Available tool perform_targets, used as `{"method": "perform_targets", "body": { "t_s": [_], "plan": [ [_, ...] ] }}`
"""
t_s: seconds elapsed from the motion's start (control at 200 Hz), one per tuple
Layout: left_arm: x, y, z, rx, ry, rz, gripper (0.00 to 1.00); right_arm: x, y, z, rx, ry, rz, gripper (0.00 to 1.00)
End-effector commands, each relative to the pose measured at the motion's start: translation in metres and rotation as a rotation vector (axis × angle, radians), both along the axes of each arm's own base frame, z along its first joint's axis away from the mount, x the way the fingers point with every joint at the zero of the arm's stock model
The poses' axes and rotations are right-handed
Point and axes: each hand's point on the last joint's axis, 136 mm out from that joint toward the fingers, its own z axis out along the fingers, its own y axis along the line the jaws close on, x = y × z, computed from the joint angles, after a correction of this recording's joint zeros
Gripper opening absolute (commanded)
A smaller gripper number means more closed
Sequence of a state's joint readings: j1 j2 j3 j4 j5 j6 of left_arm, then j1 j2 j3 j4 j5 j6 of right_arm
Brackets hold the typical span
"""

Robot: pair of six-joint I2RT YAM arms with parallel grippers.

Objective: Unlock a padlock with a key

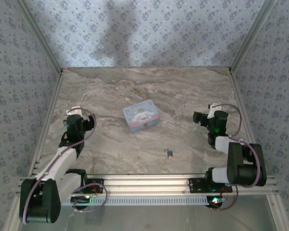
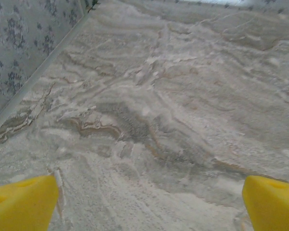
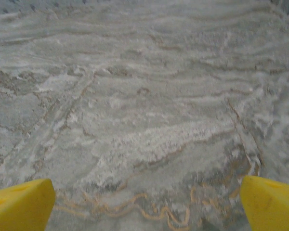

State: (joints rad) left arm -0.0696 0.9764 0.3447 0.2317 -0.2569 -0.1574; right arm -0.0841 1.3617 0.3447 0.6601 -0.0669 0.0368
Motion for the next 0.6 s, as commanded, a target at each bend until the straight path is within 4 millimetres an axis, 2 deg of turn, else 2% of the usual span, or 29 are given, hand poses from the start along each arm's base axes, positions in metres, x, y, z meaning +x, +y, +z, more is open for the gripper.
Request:
{"method": "perform_targets", "body": {
  "t_s": [0.0,0.07,0.2,0.26,0.425,0.55,0.595],
  "plan": [
    [0.015,0.002,0.013,-0.006,-0.098,-0.023,0.98,0.014,0.003,0.014,-0.044,-0.108,0.030,1.00],
    [0.020,0.007,0.008,-0.004,-0.112,-0.016,0.98,0.016,0.007,-0.001,-0.046,-0.103,0.051,1.00],
    [0.032,0.008,-0.003,0.006,-0.119,-0.034,0.98,0.019,0.010,-0.003,-0.054,-0.081,0.066,1.00],
    [0.040,0.008,-0.004,0.002,-0.127,-0.038,0.98,0.024,0.005,-0.007,-0.050,-0.030,0.042,1.00],
    [0.058,0.005,-0.005,0.032,-0.141,-0.081,0.98,0.025,0.005,-0.005,-0.065,-0.041,0.030,1.00],
    [0.067,0.004,-0.029,0.019,-0.132,-0.099,0.98,0.025,0.005,-0.006,-0.067,-0.041,0.030,1.00],
    [0.071,0.003,-0.031,0.021,-0.135,-0.106,0.98,0.025,0.005,-0.005,-0.068,-0.043,0.031,1.00]
  ]
}}
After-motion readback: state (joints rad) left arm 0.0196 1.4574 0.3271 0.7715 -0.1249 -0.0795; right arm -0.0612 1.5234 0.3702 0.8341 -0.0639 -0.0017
